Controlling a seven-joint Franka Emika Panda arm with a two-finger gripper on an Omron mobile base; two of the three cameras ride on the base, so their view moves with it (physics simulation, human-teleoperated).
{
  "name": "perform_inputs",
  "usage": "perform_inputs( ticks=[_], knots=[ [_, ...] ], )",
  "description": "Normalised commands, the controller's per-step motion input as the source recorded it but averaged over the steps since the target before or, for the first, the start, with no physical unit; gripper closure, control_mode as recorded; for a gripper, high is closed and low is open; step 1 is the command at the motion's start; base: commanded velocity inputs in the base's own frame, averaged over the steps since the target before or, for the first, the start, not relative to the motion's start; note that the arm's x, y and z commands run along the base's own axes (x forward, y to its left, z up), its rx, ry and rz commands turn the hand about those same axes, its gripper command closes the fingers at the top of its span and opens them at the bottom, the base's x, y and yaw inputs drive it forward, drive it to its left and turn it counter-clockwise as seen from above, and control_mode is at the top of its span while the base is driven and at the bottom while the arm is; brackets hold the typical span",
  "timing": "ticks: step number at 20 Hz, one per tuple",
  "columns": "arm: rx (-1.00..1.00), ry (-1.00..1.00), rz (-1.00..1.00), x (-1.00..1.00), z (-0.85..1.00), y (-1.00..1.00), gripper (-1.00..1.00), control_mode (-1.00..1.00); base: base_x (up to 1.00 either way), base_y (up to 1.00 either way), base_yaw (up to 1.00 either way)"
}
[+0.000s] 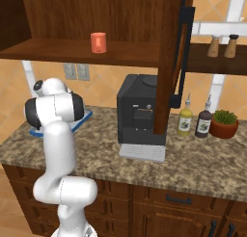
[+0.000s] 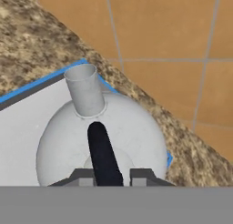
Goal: Pick the kettle from the counter and place it on the tray. Then pick the mug from the cabinet and place it on the tray. Then close the cabinet doors.
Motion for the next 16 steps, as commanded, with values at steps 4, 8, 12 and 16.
perform_inputs(
  ticks=[4,8,12,16],
  knots=[
    [0.0,0.0,0.0,0.01,-0.31,0.01,-1.0,-1.0,0.0,0.0,0.0],
    [0.0,-0.01,0.0,0.0,-0.22,0.0,-1.0,-1.0,0.0,0.0,0.0],
    [0.0,-0.05,0.0,0.0,-0.09,0.0,-1.0,-1.0,0.0,0.0,0.0],
    [0.0,-0.12,0.0,-0.12,0.08,0.0,-1.0,-1.0,0.0,0.0,0.0]
  ],
)
